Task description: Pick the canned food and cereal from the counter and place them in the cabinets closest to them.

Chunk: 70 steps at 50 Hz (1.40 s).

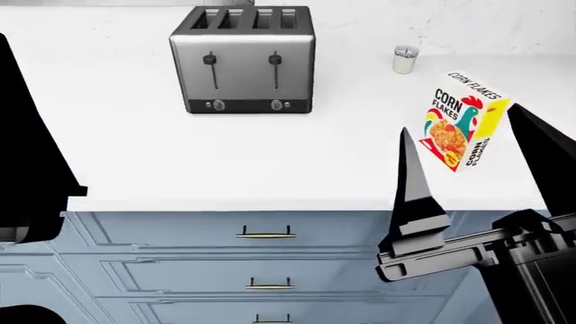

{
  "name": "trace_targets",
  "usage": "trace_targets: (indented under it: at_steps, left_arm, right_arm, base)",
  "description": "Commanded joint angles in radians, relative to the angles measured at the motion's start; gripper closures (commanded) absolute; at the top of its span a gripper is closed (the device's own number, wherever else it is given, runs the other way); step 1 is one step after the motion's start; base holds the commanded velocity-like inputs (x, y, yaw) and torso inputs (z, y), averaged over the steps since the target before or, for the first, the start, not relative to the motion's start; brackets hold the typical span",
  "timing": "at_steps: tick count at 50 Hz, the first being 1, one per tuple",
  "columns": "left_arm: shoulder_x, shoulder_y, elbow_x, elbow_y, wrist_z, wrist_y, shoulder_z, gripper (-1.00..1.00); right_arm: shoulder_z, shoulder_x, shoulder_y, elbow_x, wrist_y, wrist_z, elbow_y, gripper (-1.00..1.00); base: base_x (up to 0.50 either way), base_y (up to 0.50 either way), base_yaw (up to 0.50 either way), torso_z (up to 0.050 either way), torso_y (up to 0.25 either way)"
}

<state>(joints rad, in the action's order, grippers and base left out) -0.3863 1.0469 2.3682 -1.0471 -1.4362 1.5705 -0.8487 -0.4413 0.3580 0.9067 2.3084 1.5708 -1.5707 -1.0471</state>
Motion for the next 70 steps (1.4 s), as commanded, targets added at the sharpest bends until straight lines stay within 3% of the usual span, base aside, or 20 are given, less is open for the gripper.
trace_targets:
  at_steps: [1,29,41,46,54,70]
  left_arm:
    - [-0.001,0.000,0.004,0.000,-0.004,0.000,-0.002,-1.00]
    - [0.003,-0.001,0.000,0.000,-0.002,0.000,0.006,-1.00]
    - [0.003,0.002,0.009,0.000,-0.013,0.000,0.008,-1.00]
    - [0.003,0.004,0.016,0.000,-0.021,0.000,0.011,-1.00]
    - [0.001,0.005,0.016,0.000,-0.020,0.000,0.009,-1.00]
    - [0.001,0.005,0.021,0.000,-0.022,0.000,0.006,-1.00]
  right_arm:
    - [0.022,0.014,0.019,-0.010,0.000,0.000,0.000,-1.00]
    - [-0.071,-0.011,0.022,0.064,0.000,0.000,0.000,-1.00]
    - [-0.042,-0.014,-0.029,-0.032,0.000,0.000,0.000,-1.00]
    - [0.027,-0.020,-0.124,-0.151,0.000,0.004,0.000,-1.00]
    - [0.013,-0.010,-0.231,-0.356,-0.001,0.154,0.000,-1.00]
    - [0.014,-0.015,-0.297,-0.529,-0.002,0.294,0.000,-1.00]
  base:
    - [0.48,-0.27,0.00,0.000,0.000]
    - [0.45,-0.38,0.00,0.000,0.001]
    - [0.00,0.00,0.00,0.000,0.000]
    - [0.00,0.00,0.00,0.000,0.000]
    - [0.00,0.00,0.00,0.000,0.000]
    - [0.00,0.00,0.00,0.000,0.000]
